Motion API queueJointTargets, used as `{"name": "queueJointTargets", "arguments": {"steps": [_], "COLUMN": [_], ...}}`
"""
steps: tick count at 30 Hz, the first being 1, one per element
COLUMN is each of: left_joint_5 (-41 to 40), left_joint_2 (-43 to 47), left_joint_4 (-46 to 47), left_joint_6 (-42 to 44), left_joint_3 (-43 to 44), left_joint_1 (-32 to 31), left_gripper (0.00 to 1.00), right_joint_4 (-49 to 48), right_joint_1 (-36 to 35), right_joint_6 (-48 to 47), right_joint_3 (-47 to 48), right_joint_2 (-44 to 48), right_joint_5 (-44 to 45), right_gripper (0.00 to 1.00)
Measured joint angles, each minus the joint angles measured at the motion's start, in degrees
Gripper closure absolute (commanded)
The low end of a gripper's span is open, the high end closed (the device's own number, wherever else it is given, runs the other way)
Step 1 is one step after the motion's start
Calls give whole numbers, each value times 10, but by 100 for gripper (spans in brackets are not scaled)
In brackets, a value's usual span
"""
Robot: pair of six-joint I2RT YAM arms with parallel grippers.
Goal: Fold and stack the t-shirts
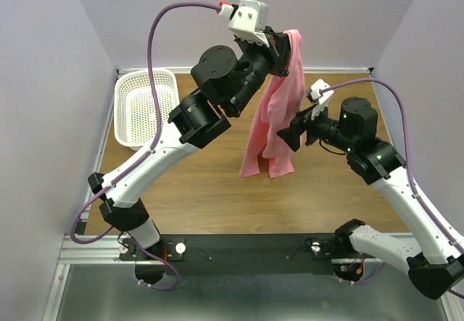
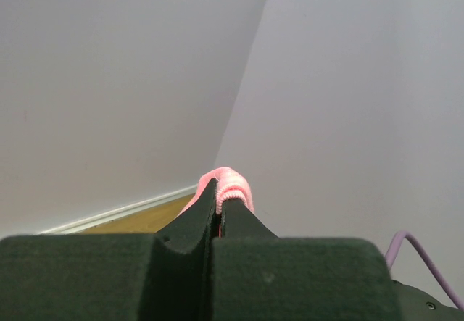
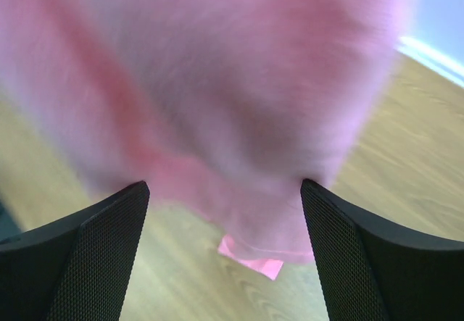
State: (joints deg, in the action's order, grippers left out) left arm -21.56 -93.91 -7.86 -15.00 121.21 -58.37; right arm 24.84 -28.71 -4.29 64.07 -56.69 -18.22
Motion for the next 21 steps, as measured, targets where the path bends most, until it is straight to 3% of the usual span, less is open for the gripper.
{"name": "queueJointTargets", "arguments": {"steps": [2,5,12,21], "left_joint_5": [-3,-22,-80,-104], "left_joint_2": [0,0,-4,-8], "left_joint_4": [0,-6,-38,-50], "left_joint_6": [0,-5,-25,-37], "left_joint_3": [0,0,22,33], "left_joint_1": [0,0,0,0], "left_gripper": [100,100,100,100], "right_joint_4": [-14,-23,-23,-14], "right_joint_1": [0,1,0,-3], "right_joint_6": [9,8,-32,-47], "right_joint_3": [0,-2,-28,-27], "right_joint_2": [2,5,47,-9], "right_joint_5": [43,28,-170,-291], "right_gripper": [8,9,8,10]}}
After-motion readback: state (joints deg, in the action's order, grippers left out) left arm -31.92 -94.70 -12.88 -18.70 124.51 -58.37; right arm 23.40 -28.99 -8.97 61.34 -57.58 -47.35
